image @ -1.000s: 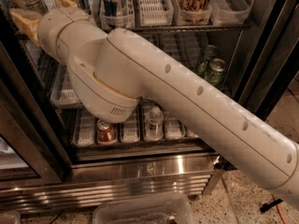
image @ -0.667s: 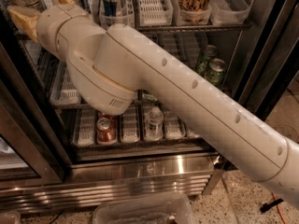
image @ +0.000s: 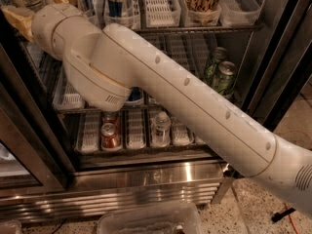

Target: Pick 7up can from top shelf of fridge

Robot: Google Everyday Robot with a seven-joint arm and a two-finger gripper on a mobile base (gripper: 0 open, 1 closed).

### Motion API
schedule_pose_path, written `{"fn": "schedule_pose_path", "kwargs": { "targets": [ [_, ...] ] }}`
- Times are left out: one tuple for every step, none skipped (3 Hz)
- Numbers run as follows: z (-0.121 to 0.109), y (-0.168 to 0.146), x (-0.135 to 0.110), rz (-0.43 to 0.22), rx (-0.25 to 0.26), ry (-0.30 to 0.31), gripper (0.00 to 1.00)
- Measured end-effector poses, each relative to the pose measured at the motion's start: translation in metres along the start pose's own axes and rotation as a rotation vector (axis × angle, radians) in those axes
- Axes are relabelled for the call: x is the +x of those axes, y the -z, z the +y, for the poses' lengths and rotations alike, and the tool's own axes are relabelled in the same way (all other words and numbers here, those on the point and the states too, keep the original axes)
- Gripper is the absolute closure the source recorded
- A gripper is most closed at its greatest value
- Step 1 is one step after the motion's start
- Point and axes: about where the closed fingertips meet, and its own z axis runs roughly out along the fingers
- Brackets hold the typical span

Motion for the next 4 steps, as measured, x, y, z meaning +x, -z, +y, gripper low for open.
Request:
{"fn": "schedule_pose_path", "kwargs": {
  "targets": [
    [-0.005,-0.009,-0.008,-0.015,-0.002,0.011,0.35],
    [-0.010,-0.018,-0.014,-0.022,-0.008,0.014,0.36],
    [-0.008,-0.024,-0.012,-0.015,-0.027,0.012,0.37],
    [-0.003,-0.029,-0.005,0.006,-0.048,-0.004,0.55]
  ]
}}
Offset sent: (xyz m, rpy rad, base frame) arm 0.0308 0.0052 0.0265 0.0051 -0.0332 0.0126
